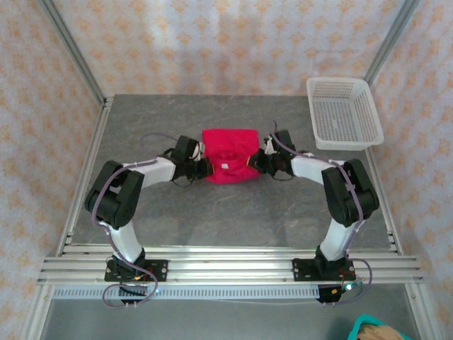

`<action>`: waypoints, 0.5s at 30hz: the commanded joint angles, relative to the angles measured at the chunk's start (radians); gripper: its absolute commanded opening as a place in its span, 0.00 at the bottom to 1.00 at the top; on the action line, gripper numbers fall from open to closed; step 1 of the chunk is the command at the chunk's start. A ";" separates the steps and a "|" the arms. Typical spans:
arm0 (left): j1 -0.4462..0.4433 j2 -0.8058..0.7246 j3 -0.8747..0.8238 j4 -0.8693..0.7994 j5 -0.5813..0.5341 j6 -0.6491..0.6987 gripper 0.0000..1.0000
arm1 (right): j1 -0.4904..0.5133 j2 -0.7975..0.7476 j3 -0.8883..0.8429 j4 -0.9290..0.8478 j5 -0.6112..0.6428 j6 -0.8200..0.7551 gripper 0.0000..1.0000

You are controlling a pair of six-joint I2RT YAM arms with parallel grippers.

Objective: Fold the inside-out t-shirt

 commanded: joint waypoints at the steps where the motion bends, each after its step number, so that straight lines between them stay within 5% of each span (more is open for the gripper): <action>1: -0.030 -0.126 0.007 0.035 -0.063 0.001 0.00 | 0.016 -0.153 -0.031 0.168 0.010 0.047 0.06; 9: -0.024 -0.096 0.224 -0.206 -0.184 0.118 0.00 | 0.006 -0.117 0.134 -0.047 0.149 -0.087 0.06; 15: 0.035 0.143 0.521 -0.324 -0.148 0.164 0.00 | -0.044 0.108 0.361 -0.135 0.184 -0.128 0.06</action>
